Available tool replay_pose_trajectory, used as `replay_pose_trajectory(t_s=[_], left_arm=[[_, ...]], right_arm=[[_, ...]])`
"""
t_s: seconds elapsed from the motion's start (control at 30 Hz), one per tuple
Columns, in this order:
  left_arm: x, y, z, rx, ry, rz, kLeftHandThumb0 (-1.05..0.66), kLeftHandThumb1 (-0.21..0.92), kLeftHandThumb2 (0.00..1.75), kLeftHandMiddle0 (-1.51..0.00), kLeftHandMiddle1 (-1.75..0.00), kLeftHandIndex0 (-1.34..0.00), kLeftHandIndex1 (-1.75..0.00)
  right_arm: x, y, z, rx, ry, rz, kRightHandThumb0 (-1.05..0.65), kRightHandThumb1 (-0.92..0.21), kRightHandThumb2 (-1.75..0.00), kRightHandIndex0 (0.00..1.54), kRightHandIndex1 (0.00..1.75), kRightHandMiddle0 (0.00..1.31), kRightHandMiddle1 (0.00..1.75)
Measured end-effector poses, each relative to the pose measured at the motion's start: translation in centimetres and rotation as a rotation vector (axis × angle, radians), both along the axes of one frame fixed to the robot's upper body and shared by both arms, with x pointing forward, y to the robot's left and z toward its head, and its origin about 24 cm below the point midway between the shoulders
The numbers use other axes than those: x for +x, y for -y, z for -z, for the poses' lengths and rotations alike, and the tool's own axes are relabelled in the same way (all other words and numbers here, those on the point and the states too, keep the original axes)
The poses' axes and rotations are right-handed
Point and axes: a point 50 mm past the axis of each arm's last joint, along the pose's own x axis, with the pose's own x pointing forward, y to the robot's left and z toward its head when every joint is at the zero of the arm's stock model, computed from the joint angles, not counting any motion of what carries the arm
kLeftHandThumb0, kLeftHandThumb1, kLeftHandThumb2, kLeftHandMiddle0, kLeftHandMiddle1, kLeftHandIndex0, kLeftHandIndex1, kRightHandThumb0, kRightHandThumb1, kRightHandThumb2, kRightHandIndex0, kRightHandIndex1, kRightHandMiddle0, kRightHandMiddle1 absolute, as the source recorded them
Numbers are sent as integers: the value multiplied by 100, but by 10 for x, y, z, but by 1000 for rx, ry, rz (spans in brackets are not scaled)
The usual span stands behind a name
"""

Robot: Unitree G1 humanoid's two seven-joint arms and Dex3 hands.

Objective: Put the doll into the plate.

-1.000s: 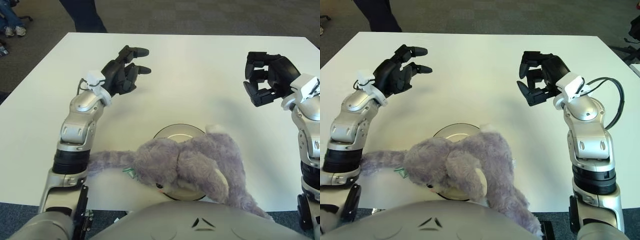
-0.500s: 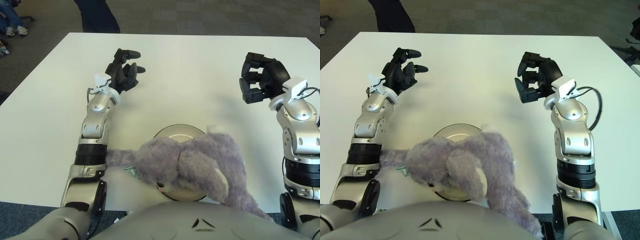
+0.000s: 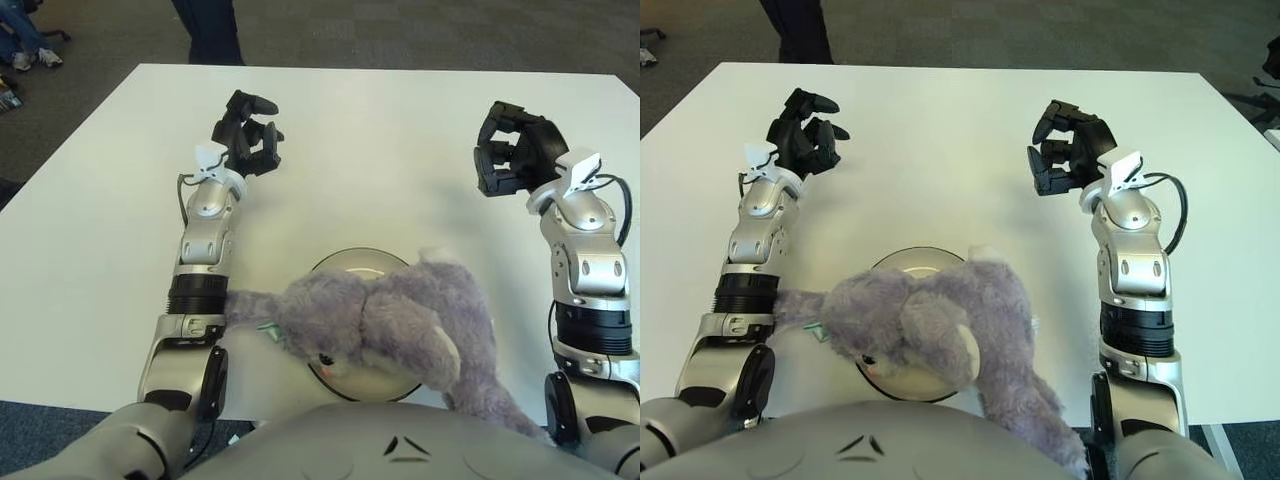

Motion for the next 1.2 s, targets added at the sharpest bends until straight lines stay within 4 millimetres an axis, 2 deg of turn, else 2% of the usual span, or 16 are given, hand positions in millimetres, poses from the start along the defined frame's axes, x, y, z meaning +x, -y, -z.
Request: replay_pose_trajectory(t_s=[0.07, 0.17, 0.27, 0.67, 1.2], left_arm=[[1, 0, 2, -4, -9, -7, -1, 45, 117, -40, -175, -39, -175], [2, 1, 5, -7, -20, -13, -1, 45, 117, -41, -175, -39, -175], [4, 1, 7, -6, -22, -21, -1, 45, 118, -41, -175, -39, -175], [19, 7, 21, -29, -45, -43, -1, 41, 121, -43, -175, -41, -175], [26, 7, 37, -23, -59, -47, 0, 39, 124, -45, -175, -43, -175]], right_arm=[[2, 1, 4, 12, -7, 11, -48, -30, -133, 98, 175, 62, 175], [4, 1, 10, 29, -21, 24, -16, -13, -151, 90, 169, 58, 175], [5, 1, 14, 42, -25, 33, -5, -8, -156, 88, 165, 56, 175], [16, 1, 36, 149, -21, 111, 0, -6, -159, 86, 165, 56, 175], [21, 9, 61, 245, 27, 207, 0, -6, -158, 85, 166, 55, 175]])
